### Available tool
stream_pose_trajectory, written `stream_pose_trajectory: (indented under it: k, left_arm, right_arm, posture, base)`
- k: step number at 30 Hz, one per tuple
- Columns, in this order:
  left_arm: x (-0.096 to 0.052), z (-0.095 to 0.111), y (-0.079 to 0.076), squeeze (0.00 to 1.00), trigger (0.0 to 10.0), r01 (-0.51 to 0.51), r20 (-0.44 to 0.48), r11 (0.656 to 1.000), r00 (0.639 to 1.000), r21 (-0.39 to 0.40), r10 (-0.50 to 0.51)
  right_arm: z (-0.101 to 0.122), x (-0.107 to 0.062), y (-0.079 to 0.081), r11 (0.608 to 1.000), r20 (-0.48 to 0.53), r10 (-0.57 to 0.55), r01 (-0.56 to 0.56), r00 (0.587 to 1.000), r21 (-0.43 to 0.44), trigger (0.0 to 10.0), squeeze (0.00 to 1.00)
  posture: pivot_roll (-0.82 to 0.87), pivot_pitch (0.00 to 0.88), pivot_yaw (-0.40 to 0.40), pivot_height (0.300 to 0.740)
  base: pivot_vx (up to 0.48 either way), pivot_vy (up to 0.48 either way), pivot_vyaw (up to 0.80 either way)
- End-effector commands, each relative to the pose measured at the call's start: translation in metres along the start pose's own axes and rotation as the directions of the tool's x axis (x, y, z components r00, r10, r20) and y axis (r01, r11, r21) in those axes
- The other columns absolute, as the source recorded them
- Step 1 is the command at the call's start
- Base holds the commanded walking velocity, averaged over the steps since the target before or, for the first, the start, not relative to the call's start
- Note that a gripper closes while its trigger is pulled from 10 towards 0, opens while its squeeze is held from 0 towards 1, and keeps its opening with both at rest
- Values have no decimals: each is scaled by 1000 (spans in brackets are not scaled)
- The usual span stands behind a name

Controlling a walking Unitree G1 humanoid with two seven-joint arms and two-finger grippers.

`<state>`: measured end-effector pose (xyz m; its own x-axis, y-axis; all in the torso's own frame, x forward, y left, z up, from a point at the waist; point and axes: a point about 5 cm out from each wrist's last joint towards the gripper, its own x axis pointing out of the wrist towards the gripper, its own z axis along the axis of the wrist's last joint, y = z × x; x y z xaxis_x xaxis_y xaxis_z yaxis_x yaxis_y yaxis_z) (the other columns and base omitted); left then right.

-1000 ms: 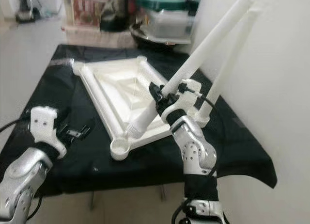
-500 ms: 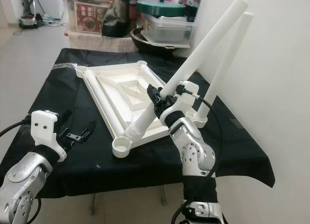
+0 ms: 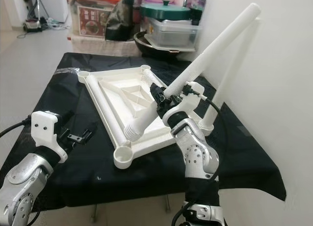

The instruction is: Building children table

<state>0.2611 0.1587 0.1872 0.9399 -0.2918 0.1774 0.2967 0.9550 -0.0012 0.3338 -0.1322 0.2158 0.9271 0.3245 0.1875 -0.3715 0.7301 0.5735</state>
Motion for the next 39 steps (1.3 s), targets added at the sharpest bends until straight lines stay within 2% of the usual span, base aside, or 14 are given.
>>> stream_pose_trajectory:
  k: [1, 7, 28, 36, 39]
  left_arm:
    - [-2, 2, -3, 0, 10000, 12, 19, 1000, 1000, -7, -12]
    - [-2, 2, -4, 0, 10000, 15, 19, 1000, 1000, 2, -15]
    - [-6, 3, -8, 0, 10000, 42, 21, 999, 999, -29, -41]
    - [-7, 4, -10, 0, 10000, 49, 27, 998, 998, -41, -48]
    - [-7, 5, -10, 0, 10000, 48, 34, 998, 998, -38, -46]
  right_arm:
    - [4, -1, 1, 1000, 11, 2, -2, 1000, 1, 0, 0]
    - [3, -1, 2, 1000, 8, 4, -4, 1000, 4, 0, 0]
    - [2, -1, 3, 1000, 5, 5, -5, 1000, 5, 0, 0]
    - [2, -1, 4, 1000, 2, 14, -14, 1000, -2, 0, 0]
    - [3, -1, 5, 999, 0, 24, -24, 1000, -21, 0, 0]
  posture:
    - [105, 0, -142, 740]
    - [108, 0, -142, 740]
    - [114, 0, -140, 740]
    - [114, 0, -142, 740]
    - [113, 0, -143, 740]
  base:
    - [307, 0, 0]
    - [306, 0, 0]
    - [0, 0, 0]
    - [0, 457, 0]
    - [0, 0, 0]
